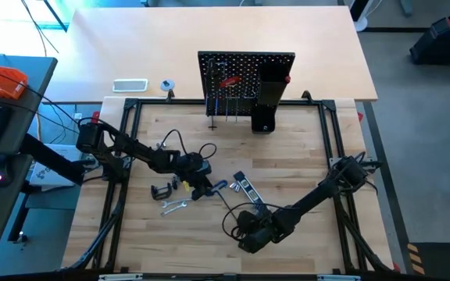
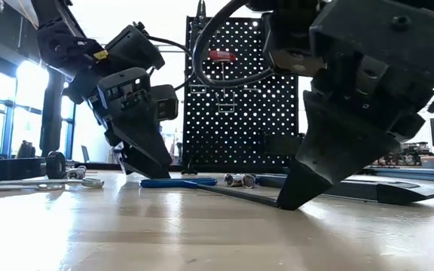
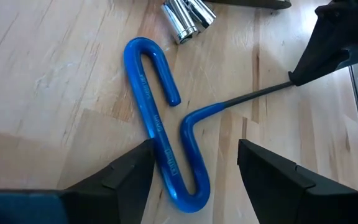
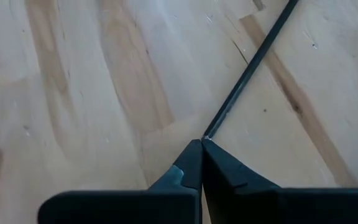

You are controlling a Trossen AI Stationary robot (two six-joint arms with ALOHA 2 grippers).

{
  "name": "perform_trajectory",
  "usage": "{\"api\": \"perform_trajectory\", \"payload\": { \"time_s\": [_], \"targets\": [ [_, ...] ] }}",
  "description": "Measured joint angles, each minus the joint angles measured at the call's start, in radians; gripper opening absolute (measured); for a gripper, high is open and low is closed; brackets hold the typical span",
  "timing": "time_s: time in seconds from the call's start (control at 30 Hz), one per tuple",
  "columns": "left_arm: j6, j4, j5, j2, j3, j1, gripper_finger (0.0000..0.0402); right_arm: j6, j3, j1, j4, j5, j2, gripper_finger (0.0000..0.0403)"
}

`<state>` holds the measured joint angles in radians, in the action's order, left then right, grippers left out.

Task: Hang tools onto peg board
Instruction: Put the pick tool into the top black bin on the peg board

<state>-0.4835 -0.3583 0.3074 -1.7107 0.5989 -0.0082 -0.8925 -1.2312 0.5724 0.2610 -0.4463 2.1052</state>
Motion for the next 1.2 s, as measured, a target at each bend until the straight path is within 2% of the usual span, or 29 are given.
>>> {"api": "perform_trajectory", "payload": {
  "time_s": [0.17,0.37,0.5,1.0,1.2],
  "targets": [
    [0.012,0.013,-0.010,-0.002,0.025,0.003,0.0223,0.008,0.000,-0.003,-0.006,-0.001,0.002,0.0000],
    [-0.023,0.047,0.096,-0.002,0.041,0.032,0.0223,0.015,0.002,-0.002,-0.003,-0.006,0.002,0.0000],
    [-0.028,0.075,0.120,-0.002,0.039,0.035,0.0218,0.027,0.002,-0.006,-0.004,-0.008,0.002,0.0000],
    [-0.175,-0.022,0.112,-0.002,0.040,0.037,0.0215,0.047,0.003,-0.007,-0.012,-0.035,0.003,0.0000],
    [-0.300,-0.114,0.089,0.001,0.036,0.026,0.0215,0.050,0.003,-0.007,-0.013,-0.048,0.004,0.0000]
  ]
}}
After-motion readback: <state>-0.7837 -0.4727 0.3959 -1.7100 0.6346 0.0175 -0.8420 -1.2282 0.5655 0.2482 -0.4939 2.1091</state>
